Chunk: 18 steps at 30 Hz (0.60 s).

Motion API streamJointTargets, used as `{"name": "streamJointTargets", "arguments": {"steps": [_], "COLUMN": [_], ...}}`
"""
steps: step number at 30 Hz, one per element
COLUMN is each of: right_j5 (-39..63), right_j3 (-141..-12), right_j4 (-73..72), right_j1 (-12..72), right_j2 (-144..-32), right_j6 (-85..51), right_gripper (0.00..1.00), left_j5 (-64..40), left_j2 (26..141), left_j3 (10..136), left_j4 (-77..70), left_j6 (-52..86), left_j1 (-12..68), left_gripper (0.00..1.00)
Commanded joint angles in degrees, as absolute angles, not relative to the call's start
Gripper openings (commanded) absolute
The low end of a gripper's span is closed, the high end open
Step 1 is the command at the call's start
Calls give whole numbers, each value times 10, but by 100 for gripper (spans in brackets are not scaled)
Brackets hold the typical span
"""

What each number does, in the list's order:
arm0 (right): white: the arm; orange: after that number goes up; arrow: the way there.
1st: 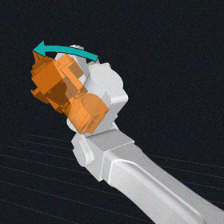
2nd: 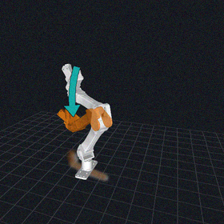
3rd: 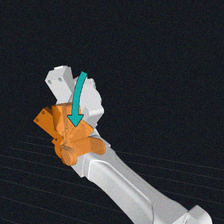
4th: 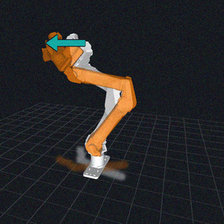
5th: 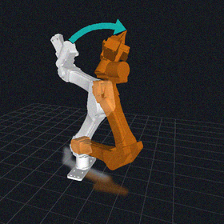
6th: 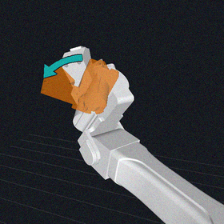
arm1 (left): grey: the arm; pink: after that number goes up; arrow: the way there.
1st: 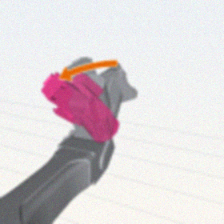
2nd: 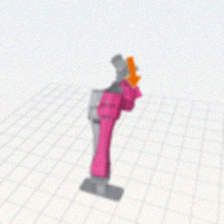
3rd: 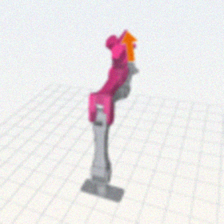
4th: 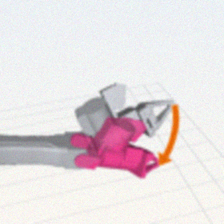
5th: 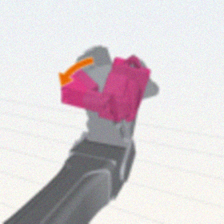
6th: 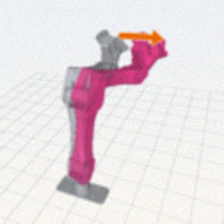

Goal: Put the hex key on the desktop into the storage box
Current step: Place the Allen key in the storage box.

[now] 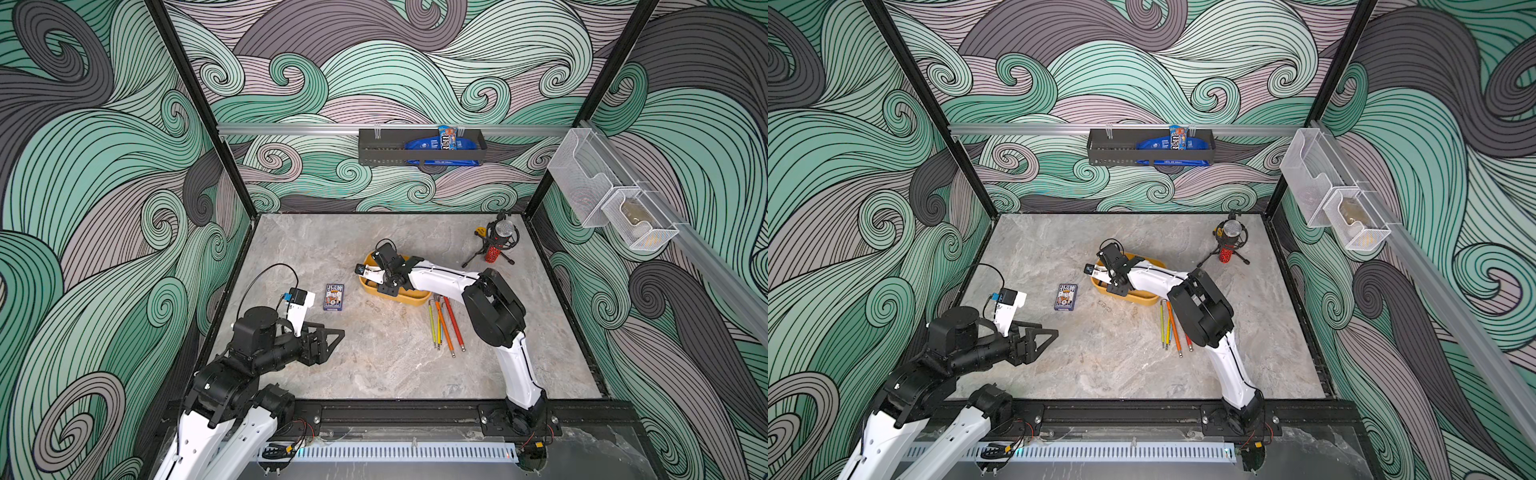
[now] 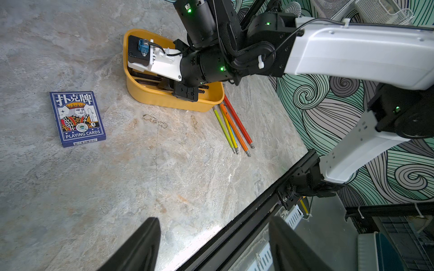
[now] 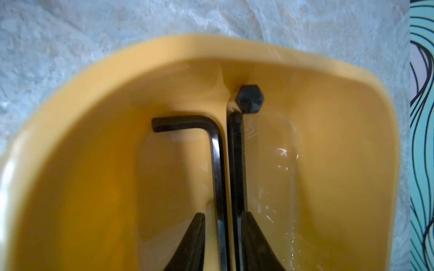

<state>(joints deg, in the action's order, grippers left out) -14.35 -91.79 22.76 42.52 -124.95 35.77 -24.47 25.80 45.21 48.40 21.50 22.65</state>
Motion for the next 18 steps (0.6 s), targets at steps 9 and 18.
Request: {"name": "streamJointTargets", "arguments": {"steps": [9, 18], "right_j5": [-183, -212], "right_j3": [-950, -960], "right_j4": [216, 230], "right_j1": [428, 429], "right_j2": [-1208, -1143], "right_j6": [316, 179], "right_gripper": [36, 46], "left_j5": [-245, -245], "left_j2": [260, 261], "left_j3": [458, 455], "left_j4": [470, 472], "left_j6": [211, 192], "left_j1": [228, 229], "left_gripper": [75, 75]}}
